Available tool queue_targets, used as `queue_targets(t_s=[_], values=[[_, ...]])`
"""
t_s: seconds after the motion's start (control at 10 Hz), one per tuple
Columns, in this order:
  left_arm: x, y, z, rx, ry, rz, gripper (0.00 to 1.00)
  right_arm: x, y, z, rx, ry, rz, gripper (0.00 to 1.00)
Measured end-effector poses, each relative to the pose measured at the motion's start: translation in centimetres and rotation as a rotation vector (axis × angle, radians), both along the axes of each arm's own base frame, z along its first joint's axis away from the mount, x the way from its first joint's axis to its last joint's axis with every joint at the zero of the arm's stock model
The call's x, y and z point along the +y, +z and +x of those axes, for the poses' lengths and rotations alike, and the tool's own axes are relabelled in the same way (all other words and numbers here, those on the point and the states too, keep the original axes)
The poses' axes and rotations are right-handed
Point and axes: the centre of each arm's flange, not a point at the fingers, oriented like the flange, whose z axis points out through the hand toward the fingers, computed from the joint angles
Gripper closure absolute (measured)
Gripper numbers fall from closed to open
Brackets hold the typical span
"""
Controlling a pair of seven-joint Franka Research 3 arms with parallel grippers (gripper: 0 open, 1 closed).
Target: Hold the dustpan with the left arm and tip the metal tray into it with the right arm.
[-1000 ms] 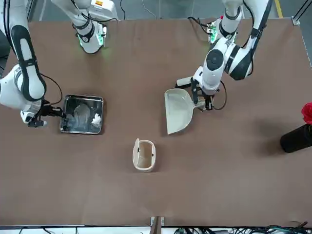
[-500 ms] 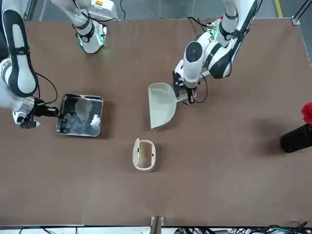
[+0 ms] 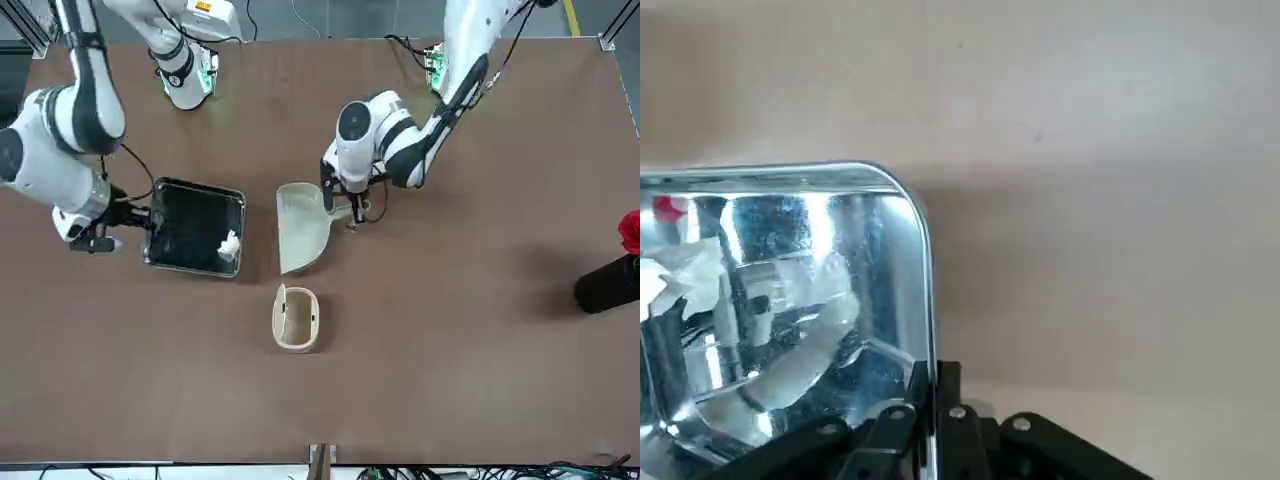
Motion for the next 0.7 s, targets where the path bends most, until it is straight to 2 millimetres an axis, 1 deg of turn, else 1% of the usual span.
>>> queue_targets(t_s=[0.1, 0.3, 0.4, 0.5, 0.7], values=[[-0.8, -0.7, 0.2, 0.005, 0.004, 0.012, 0.67, 2.4, 0.5, -0.3, 0.005, -0.006, -0.036, 0.94], [-1.4, -1.8, 0.0, 0.005, 0.006, 0.025, 0.67, 9.3, 1.7, -1.7, 0.015, -0.015, -0.146, 0.94], [-1.5, -2.1, -0.1, 0.008, 0.005, 0.027, 0.67, 12.1, 2.5, -2.5, 0.015, -0.013, -0.179, 0.94], [-1.6, -2.3, -0.3, 0.009, 0.001, 0.030, 0.67, 14.3, 3.1, -3.2, 0.011, -0.008, -0.212, 0.94], [-1.9, -2.7, -0.6, 0.004, -0.005, 0.039, 0.67, 19.0, 5.0, -5.3, -0.016, -0.018, -0.348, 0.94]])
